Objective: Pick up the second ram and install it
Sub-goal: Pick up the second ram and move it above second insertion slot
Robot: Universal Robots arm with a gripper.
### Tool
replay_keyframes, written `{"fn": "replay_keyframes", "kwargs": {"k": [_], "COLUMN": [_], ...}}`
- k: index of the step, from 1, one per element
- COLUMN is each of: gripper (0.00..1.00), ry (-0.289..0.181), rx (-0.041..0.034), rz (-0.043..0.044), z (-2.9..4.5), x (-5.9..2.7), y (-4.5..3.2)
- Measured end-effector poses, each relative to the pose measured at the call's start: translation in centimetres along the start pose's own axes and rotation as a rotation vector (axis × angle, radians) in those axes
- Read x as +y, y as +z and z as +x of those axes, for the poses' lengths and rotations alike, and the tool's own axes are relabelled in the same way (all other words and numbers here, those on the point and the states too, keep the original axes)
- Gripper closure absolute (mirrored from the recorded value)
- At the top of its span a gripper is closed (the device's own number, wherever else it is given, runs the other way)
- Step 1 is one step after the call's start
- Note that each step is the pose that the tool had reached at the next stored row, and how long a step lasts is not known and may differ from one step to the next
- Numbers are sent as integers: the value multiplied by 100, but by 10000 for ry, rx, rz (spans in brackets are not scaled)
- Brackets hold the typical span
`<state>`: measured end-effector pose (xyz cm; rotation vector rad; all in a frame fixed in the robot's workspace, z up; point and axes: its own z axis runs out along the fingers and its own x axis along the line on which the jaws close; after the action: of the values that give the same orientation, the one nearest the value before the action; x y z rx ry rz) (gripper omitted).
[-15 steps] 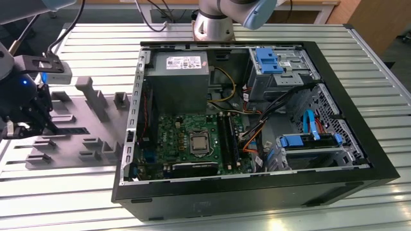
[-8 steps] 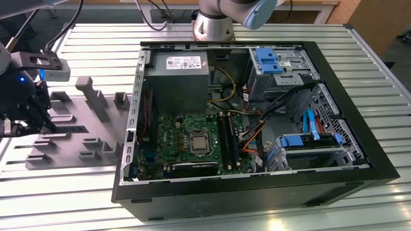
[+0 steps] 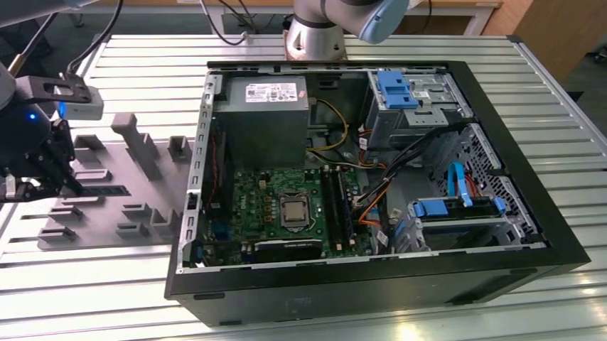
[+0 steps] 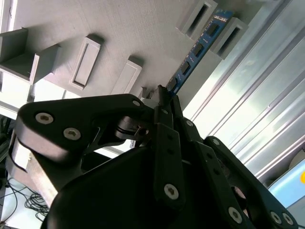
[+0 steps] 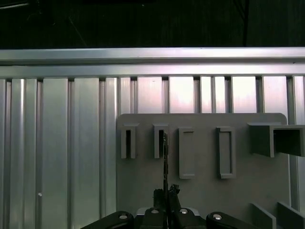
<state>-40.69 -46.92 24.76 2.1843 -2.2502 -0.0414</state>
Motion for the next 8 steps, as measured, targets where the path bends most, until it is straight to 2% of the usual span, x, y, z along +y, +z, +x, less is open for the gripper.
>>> {"fn": "replay_keyframes", "kwargs": {"k": [8], "gripper": [86], "ry": [0], "rx": [0], "rz": [0], "z": [-1], "x": [1], "y": [-65]}}
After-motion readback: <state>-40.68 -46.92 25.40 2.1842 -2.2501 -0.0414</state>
